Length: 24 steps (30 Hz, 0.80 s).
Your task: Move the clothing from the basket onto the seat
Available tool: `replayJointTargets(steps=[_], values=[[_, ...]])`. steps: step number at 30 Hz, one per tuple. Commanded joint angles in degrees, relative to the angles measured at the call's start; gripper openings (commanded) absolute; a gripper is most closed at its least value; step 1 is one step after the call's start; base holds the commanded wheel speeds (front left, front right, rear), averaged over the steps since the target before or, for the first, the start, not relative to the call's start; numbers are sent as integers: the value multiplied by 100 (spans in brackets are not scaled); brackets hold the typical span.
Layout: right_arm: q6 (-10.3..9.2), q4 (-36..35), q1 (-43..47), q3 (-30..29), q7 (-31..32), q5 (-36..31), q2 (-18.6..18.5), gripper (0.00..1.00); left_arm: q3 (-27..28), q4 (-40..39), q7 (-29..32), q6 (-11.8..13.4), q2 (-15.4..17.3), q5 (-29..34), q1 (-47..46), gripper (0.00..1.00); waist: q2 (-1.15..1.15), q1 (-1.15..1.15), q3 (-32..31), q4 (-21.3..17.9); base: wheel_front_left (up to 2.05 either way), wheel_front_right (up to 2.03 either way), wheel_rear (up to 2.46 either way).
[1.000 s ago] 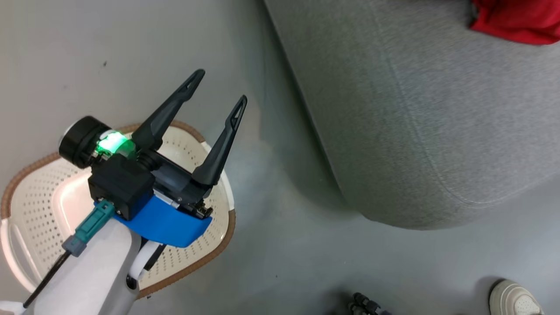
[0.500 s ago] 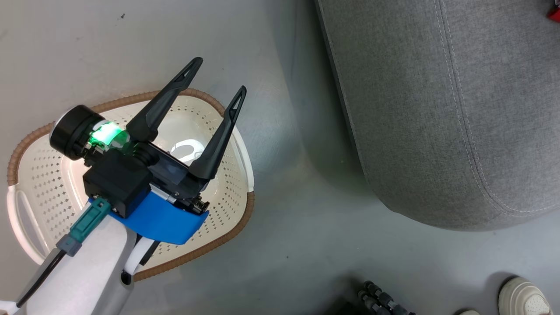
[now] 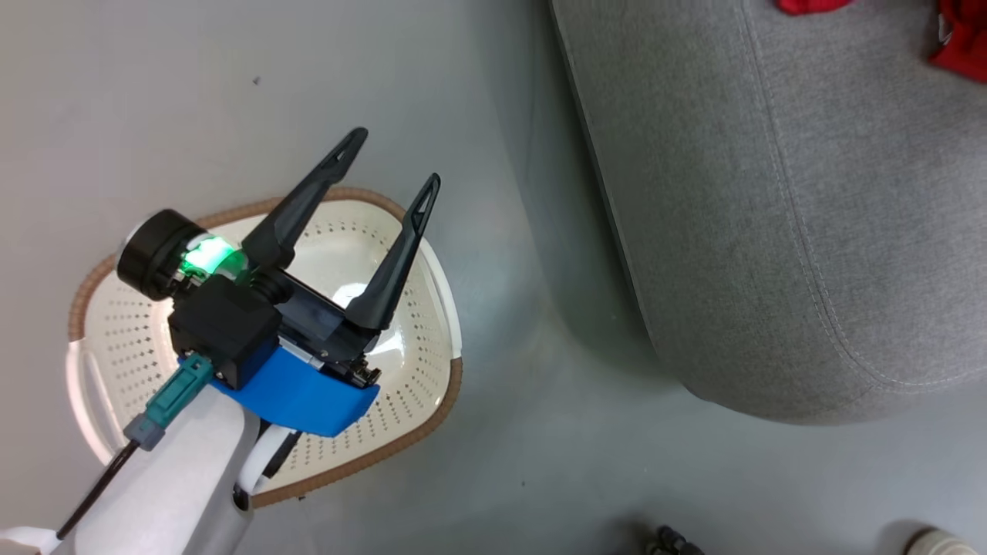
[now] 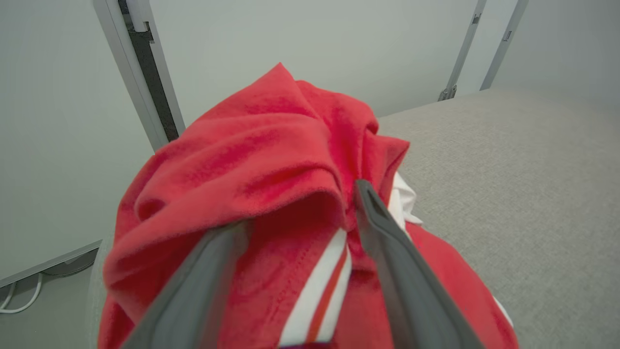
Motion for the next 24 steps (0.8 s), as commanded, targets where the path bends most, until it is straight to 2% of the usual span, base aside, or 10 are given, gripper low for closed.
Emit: replayJointTargets(steps=[1, 6, 14, 19, 24], values=[[3, -4, 136, 68, -59, 98, 0, 100, 3, 86, -70, 27, -24, -45, 57, 100, 0, 0, -239, 92, 0, 0, 0], [3, -117, 628, 418, -111, 218, -52, 100, 68, 408, -253, 60, -185, -214, 261, 100, 0, 0, -779, 227, 0, 0, 0], [3, -401, 1523, 607, -169, 250, -83, 100, 226, 939, -387, 55, -513, -504, 706, 100, 0, 0, -1678, 479, 0, 0, 0], [3, -809, 2288, 754, -118, 257, 87, 100, 453, 1171, -400, 9, -805, -593, 1106, 100, 0, 0, -2340, 674, 0, 0, 0], [2, -1629, 3317, 1019, -37, 425, 475, 100, 819, 1319, -403, -51, -1082, -537, 1616, 100, 0, 0, -2938, 884, 0, 0, 0]])
